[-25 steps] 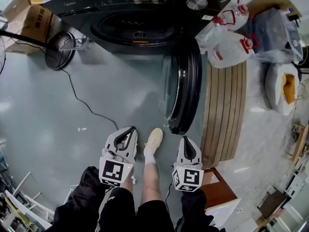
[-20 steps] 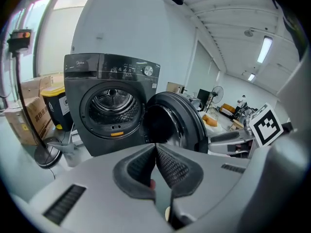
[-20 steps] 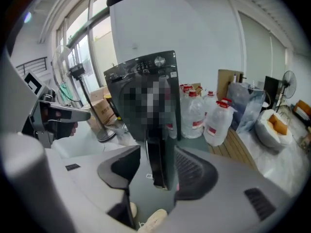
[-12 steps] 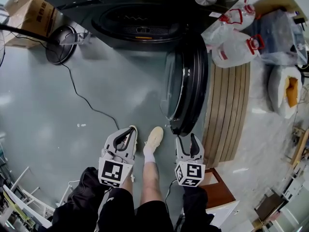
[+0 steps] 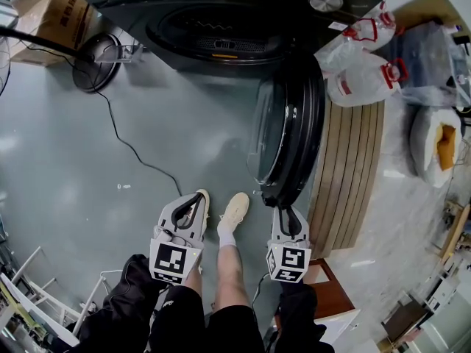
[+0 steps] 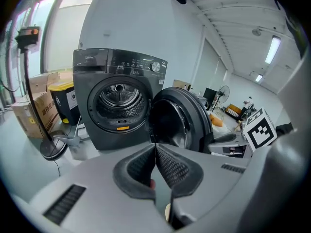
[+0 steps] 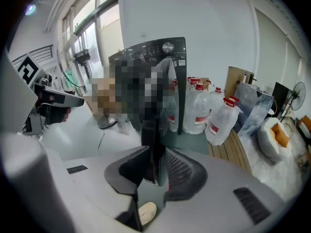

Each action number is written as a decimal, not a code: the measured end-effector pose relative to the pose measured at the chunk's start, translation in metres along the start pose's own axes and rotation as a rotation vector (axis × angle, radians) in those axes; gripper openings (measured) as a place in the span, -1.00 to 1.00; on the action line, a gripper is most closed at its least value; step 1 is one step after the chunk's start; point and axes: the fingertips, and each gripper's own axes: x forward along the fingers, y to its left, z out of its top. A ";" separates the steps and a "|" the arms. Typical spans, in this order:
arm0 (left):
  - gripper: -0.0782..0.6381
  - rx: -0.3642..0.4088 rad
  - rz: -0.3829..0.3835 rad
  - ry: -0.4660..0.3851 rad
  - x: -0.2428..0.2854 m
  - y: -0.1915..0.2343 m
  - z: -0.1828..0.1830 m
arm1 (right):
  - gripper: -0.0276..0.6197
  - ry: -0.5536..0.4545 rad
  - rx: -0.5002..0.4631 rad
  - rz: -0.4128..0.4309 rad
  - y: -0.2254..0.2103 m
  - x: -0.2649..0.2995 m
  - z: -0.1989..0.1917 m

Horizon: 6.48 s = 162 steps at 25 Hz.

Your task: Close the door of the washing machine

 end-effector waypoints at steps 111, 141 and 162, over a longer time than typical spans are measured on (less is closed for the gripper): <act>-0.71 -0.180 0.244 -0.084 -0.074 0.385 0.082 | -0.78 -0.066 -0.178 0.179 0.343 0.234 0.279; -0.71 -0.182 0.216 -0.075 -0.012 0.442 0.124 | -0.84 -0.181 -0.124 0.133 0.334 0.301 0.381; -0.71 -0.186 0.210 -0.064 -0.007 0.465 0.128 | -0.86 -0.180 -0.083 0.091 0.337 0.320 0.408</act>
